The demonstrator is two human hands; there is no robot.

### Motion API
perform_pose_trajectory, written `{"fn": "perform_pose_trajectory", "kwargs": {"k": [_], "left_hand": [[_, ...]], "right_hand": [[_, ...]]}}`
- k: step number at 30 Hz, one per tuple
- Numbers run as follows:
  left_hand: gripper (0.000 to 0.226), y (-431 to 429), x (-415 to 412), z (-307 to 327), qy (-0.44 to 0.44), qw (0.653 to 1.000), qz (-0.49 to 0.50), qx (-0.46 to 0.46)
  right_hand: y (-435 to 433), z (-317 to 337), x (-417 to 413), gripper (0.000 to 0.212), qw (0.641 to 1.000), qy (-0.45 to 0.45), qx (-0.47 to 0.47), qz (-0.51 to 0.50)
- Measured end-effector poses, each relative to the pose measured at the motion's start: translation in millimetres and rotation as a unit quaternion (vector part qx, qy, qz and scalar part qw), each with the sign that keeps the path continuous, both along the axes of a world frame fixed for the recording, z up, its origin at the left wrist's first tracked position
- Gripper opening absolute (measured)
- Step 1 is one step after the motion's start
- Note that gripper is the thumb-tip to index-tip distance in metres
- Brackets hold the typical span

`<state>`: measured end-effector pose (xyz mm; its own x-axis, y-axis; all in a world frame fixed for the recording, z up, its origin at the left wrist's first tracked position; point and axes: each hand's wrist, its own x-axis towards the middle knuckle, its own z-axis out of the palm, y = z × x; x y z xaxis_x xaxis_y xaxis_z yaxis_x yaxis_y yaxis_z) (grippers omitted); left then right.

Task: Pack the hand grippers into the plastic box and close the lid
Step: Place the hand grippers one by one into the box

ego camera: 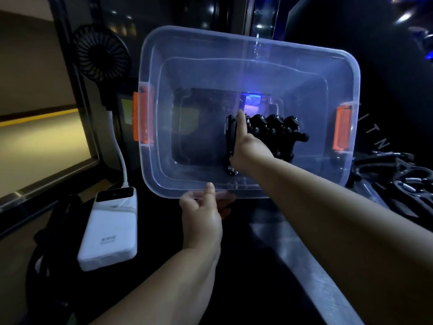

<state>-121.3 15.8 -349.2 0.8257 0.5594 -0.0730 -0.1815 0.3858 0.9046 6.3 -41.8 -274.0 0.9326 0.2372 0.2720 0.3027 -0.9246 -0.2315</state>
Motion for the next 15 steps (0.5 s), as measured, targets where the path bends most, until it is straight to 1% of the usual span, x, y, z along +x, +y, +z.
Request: {"fn": "perform_pose_trajectory", "kwargs": {"k": [3, 7, 9, 12, 13, 15], "left_hand": [[0.033, 0.7, 0.9, -0.5, -0.001, 1.000, -0.002, 0.002], [0.035, 1.2, 0.4, 0.2, -0.002, 1.000, -0.006, 0.001], [0.035, 2.0, 0.6, 0.1, -0.005, 1.000, -0.009, -0.001], [0.037, 3.7, 1.7, -1.2, 0.002, 1.000, -0.014, 0.014], [0.037, 4.0, 2.3, -1.8, 0.003, 1.000, -0.015, 0.016], [0.037, 4.6, 2.8, -2.5, 0.005, 1.000, -0.015, 0.016]], "right_hand": [[7.2, -1.6, 15.8, 0.110, 1.000, 0.021, -0.010, -0.021], [14.2, -6.0, 28.5, 0.108, 0.999, 0.026, -0.015, -0.037], [18.5, -9.8, 31.8, 0.106, 0.997, 0.008, -0.054, -0.048], [22.8, -10.4, 36.6, 0.092, 0.985, -0.015, -0.167, -0.047], [23.0, -8.8, 38.8, 0.088, 0.982, -0.015, -0.183, -0.044], [23.2, -6.0, 41.3, 0.093, 0.984, -0.018, -0.169, -0.047]]}}
